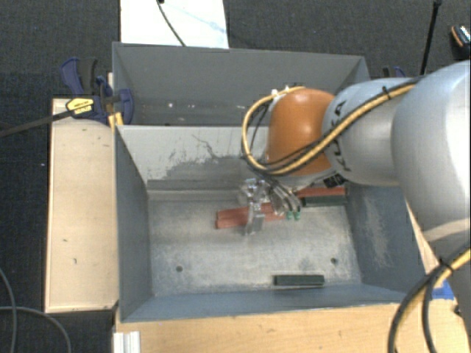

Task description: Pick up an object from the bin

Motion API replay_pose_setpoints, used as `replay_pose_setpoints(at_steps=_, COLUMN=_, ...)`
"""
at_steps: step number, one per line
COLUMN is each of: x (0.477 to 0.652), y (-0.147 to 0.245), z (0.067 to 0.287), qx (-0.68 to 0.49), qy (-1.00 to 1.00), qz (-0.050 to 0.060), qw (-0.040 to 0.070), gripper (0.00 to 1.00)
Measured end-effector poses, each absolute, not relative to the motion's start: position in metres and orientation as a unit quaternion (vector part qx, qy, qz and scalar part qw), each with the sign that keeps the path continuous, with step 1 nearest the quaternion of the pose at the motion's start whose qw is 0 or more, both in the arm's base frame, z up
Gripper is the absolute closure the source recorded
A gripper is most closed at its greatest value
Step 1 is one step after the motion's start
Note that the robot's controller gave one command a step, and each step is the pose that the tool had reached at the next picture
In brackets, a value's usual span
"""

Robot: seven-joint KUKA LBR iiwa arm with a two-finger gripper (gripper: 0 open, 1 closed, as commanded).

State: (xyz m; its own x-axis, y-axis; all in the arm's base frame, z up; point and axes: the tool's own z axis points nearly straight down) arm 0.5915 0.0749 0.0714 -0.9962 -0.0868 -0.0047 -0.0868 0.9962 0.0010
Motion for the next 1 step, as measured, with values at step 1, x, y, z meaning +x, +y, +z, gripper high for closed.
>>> replay_pose_setpoints(at_steps=1, x=0.5731, y=0.0913, z=0.2691, qx=-0.033, qy=0.999, qz=0.001, qw=0.006, gripper=1.0)
